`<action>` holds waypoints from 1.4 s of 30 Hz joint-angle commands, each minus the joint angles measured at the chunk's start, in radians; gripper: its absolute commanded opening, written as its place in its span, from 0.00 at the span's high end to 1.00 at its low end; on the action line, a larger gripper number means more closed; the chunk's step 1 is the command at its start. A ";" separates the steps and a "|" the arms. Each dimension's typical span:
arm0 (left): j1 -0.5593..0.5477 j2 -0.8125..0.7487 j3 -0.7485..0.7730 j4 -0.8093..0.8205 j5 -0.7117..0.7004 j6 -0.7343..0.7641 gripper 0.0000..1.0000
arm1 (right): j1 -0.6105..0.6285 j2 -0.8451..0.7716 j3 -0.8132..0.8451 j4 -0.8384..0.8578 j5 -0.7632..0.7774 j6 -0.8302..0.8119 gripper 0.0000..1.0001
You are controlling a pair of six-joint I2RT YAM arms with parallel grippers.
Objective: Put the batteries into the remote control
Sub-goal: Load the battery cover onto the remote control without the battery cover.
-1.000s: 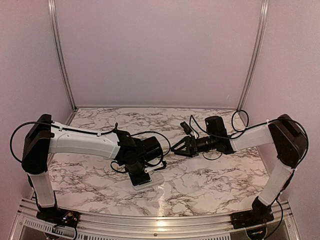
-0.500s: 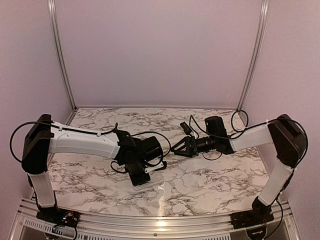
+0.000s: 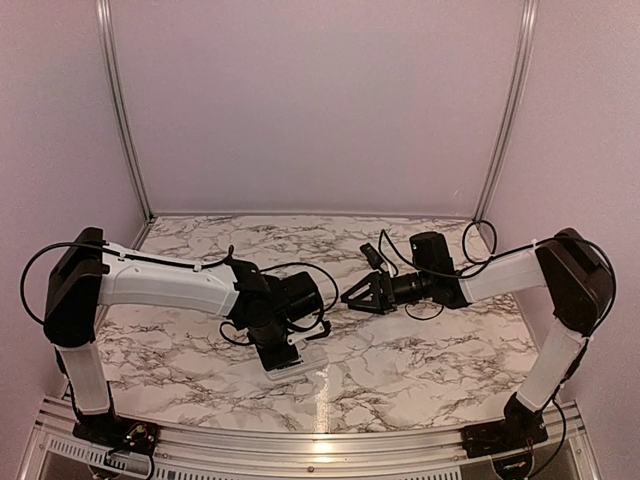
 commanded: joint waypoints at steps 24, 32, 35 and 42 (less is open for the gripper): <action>-0.021 -0.028 0.010 -0.015 0.000 0.021 0.79 | -0.008 0.019 -0.007 0.034 -0.017 0.020 0.14; -0.008 -0.011 0.011 -0.015 -0.018 0.021 0.79 | -0.007 0.016 -0.010 0.032 -0.018 0.015 0.13; -0.008 -0.010 0.006 -0.014 -0.003 0.023 0.80 | -0.008 0.017 -0.009 0.031 -0.018 0.015 0.13; -0.008 -0.001 0.010 -0.013 0.015 0.027 0.79 | -0.008 0.016 -0.010 0.031 -0.018 0.012 0.13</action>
